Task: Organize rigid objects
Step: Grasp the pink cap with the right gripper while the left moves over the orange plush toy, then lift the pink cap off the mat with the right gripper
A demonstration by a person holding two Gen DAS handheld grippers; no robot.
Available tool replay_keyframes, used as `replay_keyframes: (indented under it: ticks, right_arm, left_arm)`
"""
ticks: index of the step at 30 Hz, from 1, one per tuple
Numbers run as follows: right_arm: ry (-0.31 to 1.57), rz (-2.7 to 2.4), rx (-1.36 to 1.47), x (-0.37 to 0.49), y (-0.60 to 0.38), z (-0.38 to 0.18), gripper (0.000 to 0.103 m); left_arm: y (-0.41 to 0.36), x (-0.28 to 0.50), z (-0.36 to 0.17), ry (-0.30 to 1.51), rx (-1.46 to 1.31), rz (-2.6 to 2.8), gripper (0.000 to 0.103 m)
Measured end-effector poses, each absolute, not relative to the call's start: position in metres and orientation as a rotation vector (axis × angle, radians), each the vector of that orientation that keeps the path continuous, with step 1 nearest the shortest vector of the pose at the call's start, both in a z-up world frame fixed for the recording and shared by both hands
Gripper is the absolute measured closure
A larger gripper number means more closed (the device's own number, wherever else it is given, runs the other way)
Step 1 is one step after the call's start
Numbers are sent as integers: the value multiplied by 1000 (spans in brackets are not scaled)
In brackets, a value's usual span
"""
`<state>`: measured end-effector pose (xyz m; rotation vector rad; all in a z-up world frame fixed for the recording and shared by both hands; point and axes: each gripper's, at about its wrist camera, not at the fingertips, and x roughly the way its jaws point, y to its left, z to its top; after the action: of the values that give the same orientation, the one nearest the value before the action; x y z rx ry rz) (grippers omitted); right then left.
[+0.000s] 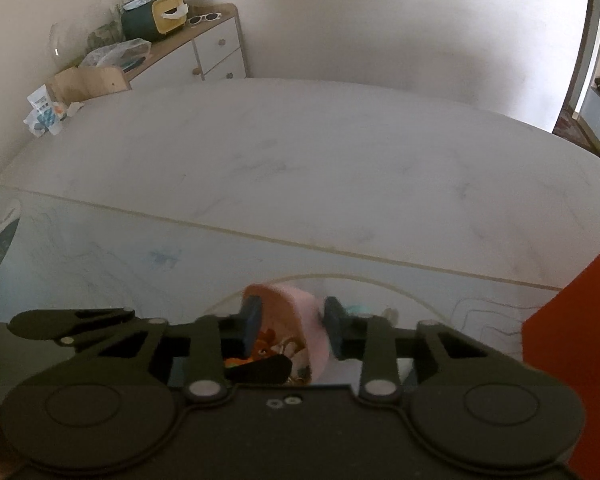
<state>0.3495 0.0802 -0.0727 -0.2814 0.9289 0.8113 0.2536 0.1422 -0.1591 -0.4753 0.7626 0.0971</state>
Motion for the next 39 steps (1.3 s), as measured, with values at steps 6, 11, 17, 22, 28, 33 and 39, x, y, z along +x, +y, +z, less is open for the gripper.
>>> replay_keyframes:
  ticks: [6, 11, 17, 22, 28, 33, 39]
  right_arm:
    - [917, 785, -254, 348, 69, -72, 89]
    - [915, 764, -219, 345, 55, -70, 92]
    - [858, 743, -213, 330, 41, -59, 94]
    - [807, 701, -236, 319, 29, -50, 96]
    - [772, 679, -233, 307, 11, -41, 102]
    - [808, 646, -230, 300, -6, -45, 102]
    - [823, 612, -168, 302, -14, -43, 102]
  left_arm:
    - [145, 250, -157, 757, -495, 95, 59]
    - [145, 245, -153, 755, -516, 83, 62]
    - [142, 235, -147, 745, -519, 61, 63]
    - [140, 224, -140, 747, -547, 22, 86]
    - [128, 213, -132, 757, -517, -3, 88]
    - [122, 203, -133, 776, -484, 2, 88]
    - [114, 190, -138, 799, -427, -10, 88]
